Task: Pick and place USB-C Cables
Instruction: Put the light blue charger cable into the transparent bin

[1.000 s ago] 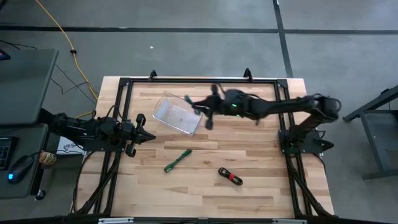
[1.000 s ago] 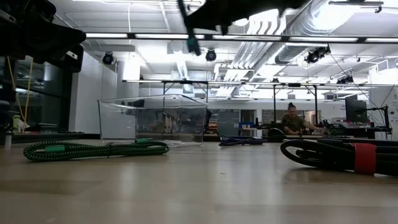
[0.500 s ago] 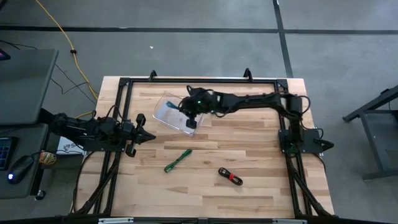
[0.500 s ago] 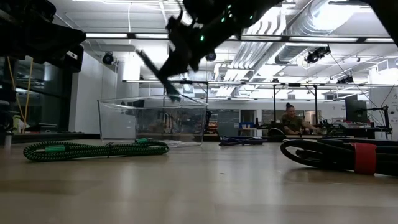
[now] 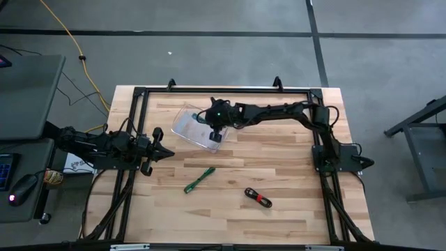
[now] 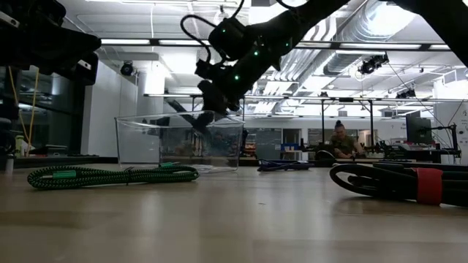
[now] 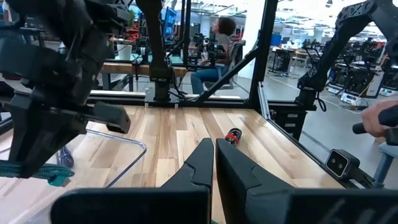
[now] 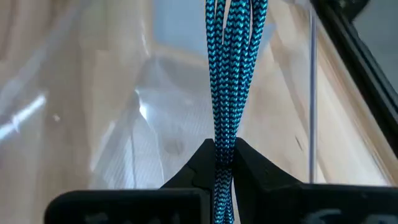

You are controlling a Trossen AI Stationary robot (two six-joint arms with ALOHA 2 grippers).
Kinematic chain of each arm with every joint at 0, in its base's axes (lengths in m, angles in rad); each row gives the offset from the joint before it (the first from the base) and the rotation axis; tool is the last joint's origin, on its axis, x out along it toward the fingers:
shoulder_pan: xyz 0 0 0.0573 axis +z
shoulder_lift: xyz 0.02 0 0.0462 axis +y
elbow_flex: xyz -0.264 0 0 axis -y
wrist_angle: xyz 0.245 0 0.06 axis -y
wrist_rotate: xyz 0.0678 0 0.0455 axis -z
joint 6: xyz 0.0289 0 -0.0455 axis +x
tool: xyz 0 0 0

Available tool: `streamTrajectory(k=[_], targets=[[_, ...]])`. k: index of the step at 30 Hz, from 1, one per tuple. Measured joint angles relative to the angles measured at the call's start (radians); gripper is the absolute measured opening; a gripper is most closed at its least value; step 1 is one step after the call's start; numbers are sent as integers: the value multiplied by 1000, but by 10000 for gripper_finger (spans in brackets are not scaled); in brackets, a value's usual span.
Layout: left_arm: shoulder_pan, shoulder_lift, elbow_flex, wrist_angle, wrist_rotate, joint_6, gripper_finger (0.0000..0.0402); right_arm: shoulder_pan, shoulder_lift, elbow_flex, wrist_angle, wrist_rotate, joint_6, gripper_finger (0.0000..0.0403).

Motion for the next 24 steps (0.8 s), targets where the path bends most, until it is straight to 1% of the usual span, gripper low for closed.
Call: streamTrajectory(k=[3, 7, 16, 21, 24], targets=[[0, 0, 0, 0, 0, 0, 1, 1, 0, 0, -57, 5, -15, 14], [0, 0, 0, 0, 0, 0, 1, 1, -1, 0, -174, 0, -25, 14], [0, 0, 0, 0, 0, 0, 1, 2, -2, 0, -348, 6, -27, 14], [0, 0, 0, 0, 0, 0, 1, 2, -3, 1, -432, 0, -39, 14], [0, 0, 0, 0, 0, 0, 0, 2, -3, 1, -449, 0, -40, 14]])
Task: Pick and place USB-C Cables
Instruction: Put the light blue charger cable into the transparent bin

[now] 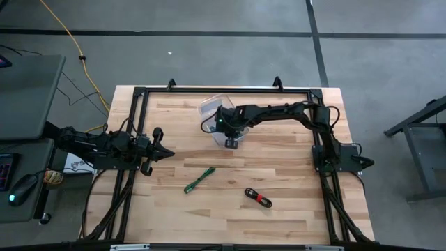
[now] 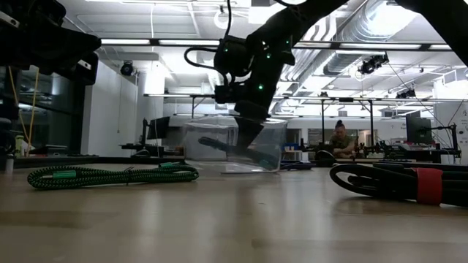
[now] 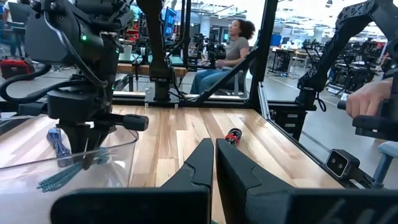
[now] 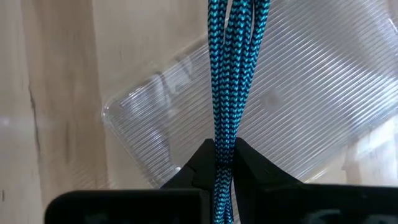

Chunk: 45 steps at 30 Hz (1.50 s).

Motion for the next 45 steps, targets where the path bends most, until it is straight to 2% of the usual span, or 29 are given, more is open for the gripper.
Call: streamTrajectory(k=[11, 19, 25, 34, 39, 45], targets=[[0, 0, 0, 0, 0, 0, 1, 1, 0, -1, 23, -28, 53, 14], [0, 0, 0, 0, 0, 0, 0, 1, 2, -2, 108, -15, 261, 14], [0, 0, 0, 0, 0, 0, 0, -6, 3, 15, 138, -27, 335, 15], [0, 0, 0, 0, 0, 0, 0, -91, 5, 44, 143, -41, 547, 16], [0, 0, 0, 0, 0, 0, 0, -117, 5, 44, 148, -80, 568, 16], [0, 0, 0, 0, 0, 0, 0, -130, 5, 44, 151, -76, 597, 16]])
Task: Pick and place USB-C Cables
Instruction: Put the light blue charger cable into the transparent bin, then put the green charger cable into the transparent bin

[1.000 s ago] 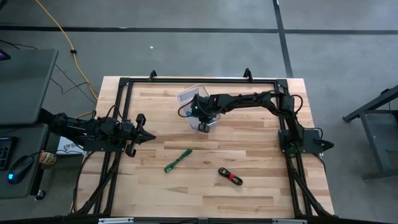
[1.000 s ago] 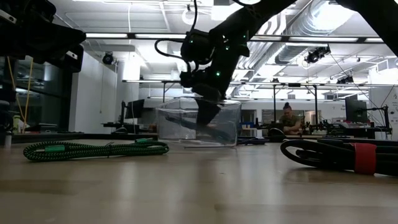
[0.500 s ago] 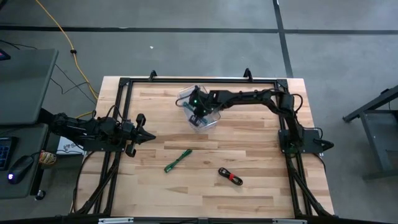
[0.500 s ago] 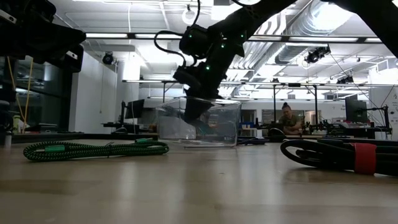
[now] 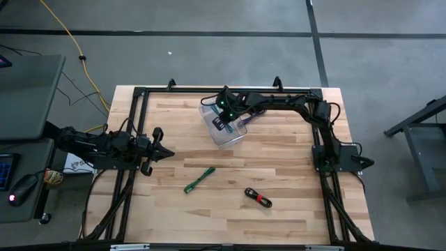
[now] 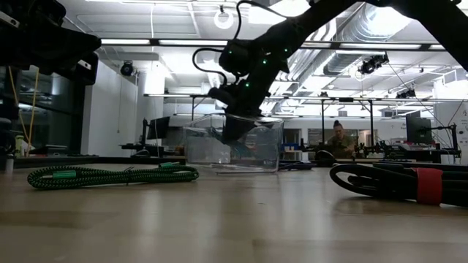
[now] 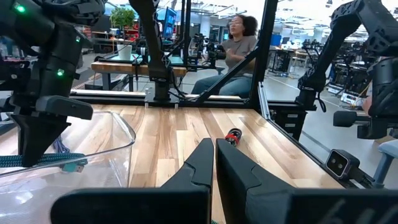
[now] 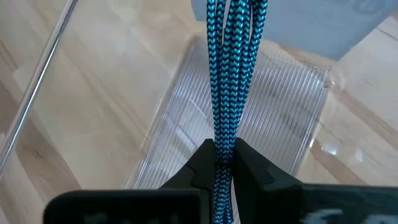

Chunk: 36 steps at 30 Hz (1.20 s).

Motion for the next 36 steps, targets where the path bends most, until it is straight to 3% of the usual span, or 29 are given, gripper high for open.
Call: streamTrajectory(k=[10, 21, 36], targets=[[0, 0, 0, 0, 0, 0, 1, 13, 0, 0, 4, 76, 31, 16], [0, 0, 0, 0, 0, 0, 0, 16, -3, -15, 21, 79, 19, 18], [0, 0, 0, 0, 0, 0, 1, 16, -3, -50, 56, 78, 20, 97]])
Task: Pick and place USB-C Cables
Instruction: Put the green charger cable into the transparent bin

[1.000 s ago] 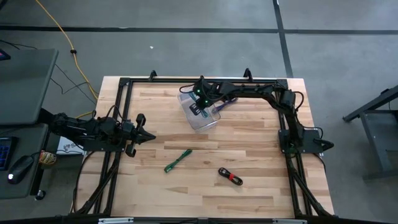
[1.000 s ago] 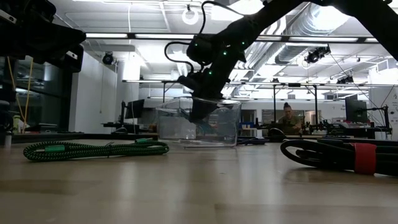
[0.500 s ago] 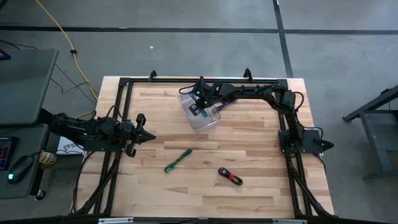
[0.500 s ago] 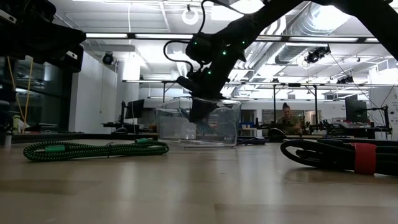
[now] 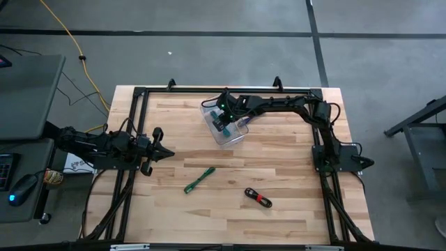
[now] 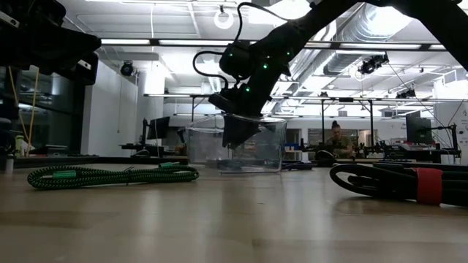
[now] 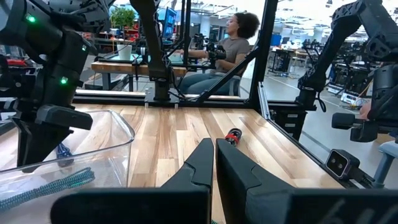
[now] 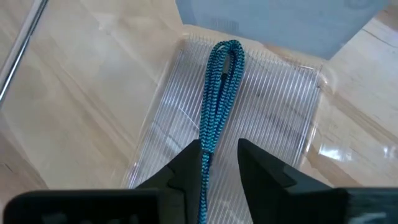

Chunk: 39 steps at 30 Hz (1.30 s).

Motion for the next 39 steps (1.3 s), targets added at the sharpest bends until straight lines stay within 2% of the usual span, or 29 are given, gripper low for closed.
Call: streamTrajectory(k=[5, 10, 16, 20, 24, 27, 33, 39], targets=[[0, 0, 0, 0, 0, 0, 0, 0, 0, 0, 2, 10, -10, 98], [0, 0, 0, 0, 0, 0, 0, -7, -19, 25, -41, 5, -104, 99], [0, 0, 0, 0, 0, 0, 0, -2, -135, 27, -90, 19, -215, 99], [0, 0, 0, 0, 0, 0, 1, 40, -240, -2, -184, 92, -265, 99], [0, 0, 0, 0, 0, 0, 0, 79, -392, -163, -189, 159, -280, 99], [0, 0, 0, 0, 0, 0, 1, 95, -542, -345, -88, 161, -260, 99], [0, 0, 0, 0, 0, 0, 1, 113, -860, -703, 252, 149, -236, 99], [0, 0, 0, 0, 0, 0, 1, 118, -1102, -948, 647, 125, -280, 99]])
